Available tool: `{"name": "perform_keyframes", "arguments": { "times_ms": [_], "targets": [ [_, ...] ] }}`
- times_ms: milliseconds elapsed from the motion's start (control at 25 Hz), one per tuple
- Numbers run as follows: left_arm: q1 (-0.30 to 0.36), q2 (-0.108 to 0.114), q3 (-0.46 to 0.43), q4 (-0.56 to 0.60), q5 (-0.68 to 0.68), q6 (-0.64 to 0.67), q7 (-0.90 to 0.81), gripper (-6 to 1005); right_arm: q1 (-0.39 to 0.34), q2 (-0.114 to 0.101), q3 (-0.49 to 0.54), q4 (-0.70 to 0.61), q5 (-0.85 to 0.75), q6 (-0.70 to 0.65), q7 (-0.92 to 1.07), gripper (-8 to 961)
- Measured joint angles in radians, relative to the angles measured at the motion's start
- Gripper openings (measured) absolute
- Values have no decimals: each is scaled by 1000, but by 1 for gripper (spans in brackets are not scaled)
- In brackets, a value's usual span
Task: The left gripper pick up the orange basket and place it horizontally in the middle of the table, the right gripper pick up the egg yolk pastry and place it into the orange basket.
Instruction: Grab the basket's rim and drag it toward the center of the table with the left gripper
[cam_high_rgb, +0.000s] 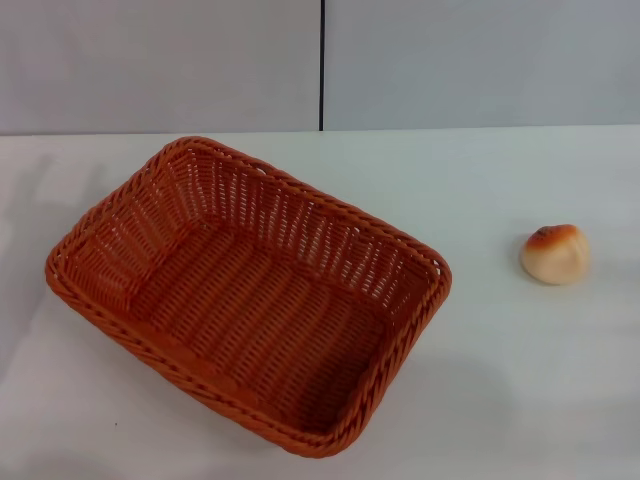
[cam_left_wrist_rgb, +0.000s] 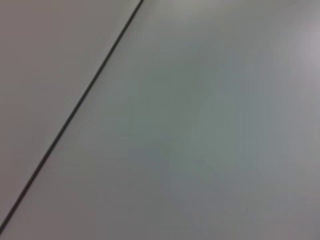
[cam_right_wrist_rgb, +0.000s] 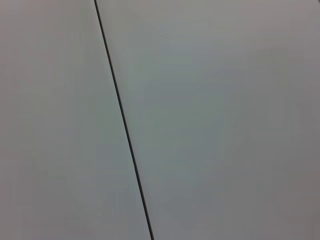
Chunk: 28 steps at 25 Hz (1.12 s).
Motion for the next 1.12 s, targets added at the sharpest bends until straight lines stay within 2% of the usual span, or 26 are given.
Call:
{"name": "perform_keyframes", "arguments": {
  "times_ms": [480, 720, 800, 840, 880, 960, 1040, 1080, 1120],
  "targets": [
    [26, 1, 70, 9, 0, 19, -62, 801, 7, 0, -6, 5, -4, 3, 15, 665],
    [22, 3, 117, 69, 0, 10, -123, 801, 8, -1, -10, 7, -5, 8, 15, 665],
    [6, 6, 209, 187, 2, -14, -230, 801, 6, -1, -10, 9, -6, 8, 15, 665],
    [6, 6, 209, 187, 2, -14, -230, 801, 3, -1, -10, 9, -6, 9, 15, 666],
    [-5, 11, 290, 293, 2, -32, -334, 801, -1, -1, -10, 12, -6, 10, 15, 666],
    [-13, 17, 354, 388, 2, -50, -428, 801, -3, -1, -9, 14, -6, 11, 15, 666],
    [-23, 29, 430, 493, 4, -86, -547, 801, -7, -1, -7, 15, -6, 19, 15, 665],
    [-32, 47, 495, 576, 19, -122, -653, 801, -10, -1, -3, 14, -6, 26, 15, 665],
    [-32, 47, 495, 576, 19, -122, -653, 801, -10, -1, -3, 14, -6, 26, 15, 665]
  ]
}}
